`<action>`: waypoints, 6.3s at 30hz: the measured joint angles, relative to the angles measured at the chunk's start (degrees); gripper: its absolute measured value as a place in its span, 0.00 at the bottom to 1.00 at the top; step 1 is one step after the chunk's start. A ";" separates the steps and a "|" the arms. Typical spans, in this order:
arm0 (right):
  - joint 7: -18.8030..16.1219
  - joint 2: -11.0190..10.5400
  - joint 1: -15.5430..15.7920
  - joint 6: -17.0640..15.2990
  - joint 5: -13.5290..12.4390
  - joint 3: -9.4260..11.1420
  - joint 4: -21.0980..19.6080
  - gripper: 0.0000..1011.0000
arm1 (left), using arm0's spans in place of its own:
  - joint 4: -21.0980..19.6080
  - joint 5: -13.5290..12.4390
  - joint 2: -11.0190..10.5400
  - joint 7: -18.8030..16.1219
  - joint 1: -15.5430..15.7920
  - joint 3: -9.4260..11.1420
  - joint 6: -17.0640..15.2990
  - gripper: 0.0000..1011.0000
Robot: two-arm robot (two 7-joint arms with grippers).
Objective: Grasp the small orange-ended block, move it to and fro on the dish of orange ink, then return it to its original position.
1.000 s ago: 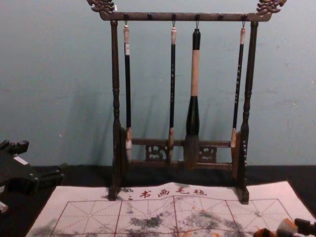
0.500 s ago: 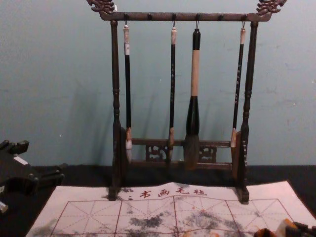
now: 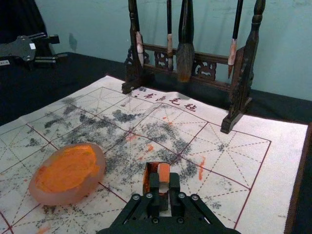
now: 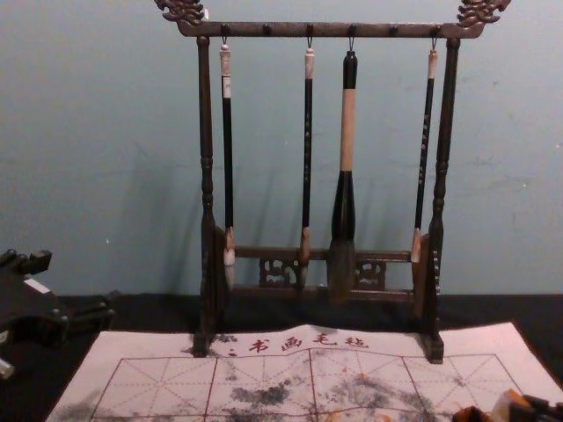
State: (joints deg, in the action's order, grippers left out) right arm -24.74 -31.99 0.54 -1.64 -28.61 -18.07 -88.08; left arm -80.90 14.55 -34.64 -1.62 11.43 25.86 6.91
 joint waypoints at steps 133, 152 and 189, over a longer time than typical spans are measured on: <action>-12.77 -4.92 -10.99 -0.95 5.96 -12.03 -6.96 0.08 | 0.00 0.00 0.00 0.00 0.00 0.00 0.00 0.99; -14.80 -5.01 -14.46 -3.33 10.07 -17.28 -5.09 0.08 | 0.00 0.00 0.00 0.00 0.00 0.00 0.00 0.99; -14.92 -1.56 -19.86 -4.83 13.14 -19.72 0.86 0.08 | 0.00 0.00 -0.01 0.00 0.00 0.00 0.00 0.99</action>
State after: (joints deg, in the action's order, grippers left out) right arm -39.66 -33.55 -19.32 -6.47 -15.47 -37.79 -87.21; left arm -80.90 14.55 -34.65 -1.62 11.43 25.86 6.91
